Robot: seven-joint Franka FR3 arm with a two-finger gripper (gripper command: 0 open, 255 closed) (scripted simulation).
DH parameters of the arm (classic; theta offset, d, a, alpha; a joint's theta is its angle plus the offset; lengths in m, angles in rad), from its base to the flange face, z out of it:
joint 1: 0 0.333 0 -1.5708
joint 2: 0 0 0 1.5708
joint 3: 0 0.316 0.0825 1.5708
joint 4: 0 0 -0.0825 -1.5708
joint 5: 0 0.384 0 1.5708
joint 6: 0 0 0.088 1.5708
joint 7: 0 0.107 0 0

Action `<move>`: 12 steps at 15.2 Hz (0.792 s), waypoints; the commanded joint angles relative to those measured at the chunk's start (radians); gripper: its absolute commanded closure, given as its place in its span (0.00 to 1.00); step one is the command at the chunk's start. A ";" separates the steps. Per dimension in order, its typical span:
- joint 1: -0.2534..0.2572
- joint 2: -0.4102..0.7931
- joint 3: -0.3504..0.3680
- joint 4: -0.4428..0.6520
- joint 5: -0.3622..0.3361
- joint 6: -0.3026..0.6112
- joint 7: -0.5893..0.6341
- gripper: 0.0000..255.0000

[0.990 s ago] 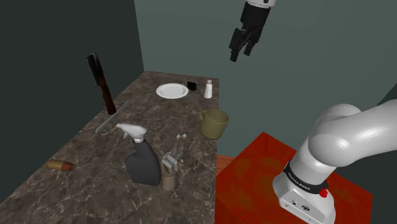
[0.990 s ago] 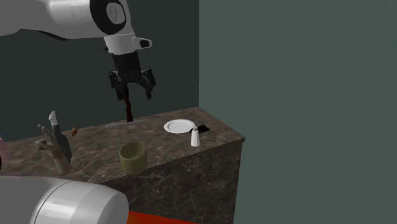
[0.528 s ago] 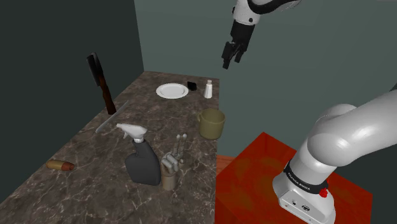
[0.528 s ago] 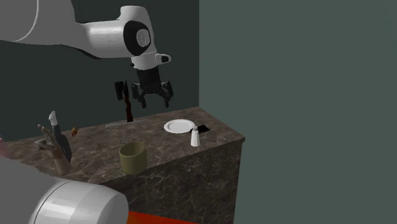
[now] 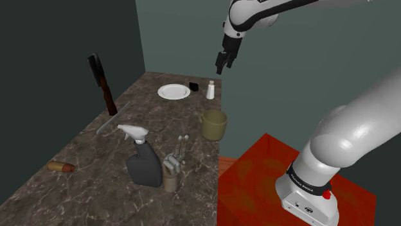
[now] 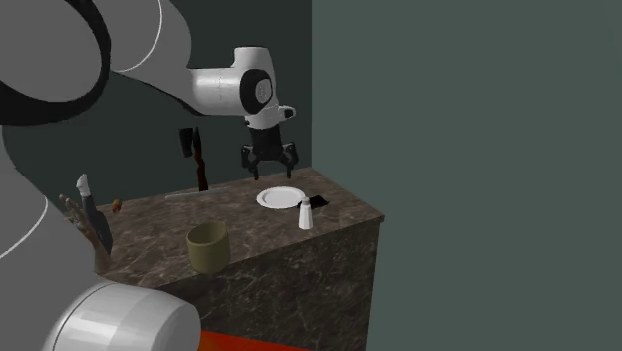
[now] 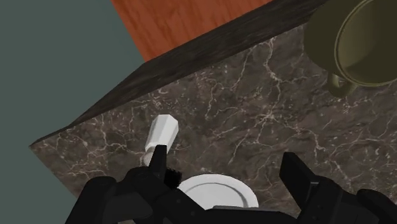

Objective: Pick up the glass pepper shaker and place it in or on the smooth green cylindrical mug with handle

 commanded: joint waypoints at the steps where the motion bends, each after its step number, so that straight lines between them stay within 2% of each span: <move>1: 0.000 0.064 -0.015 0.016 0.004 0.050 -0.032 0.00; 7: -0.008 0.287 -0.055 0.138 0.043 0.151 -0.145 0.00; 12: -0.027 0.479 -0.067 0.278 0.094 0.202 -0.240 0.00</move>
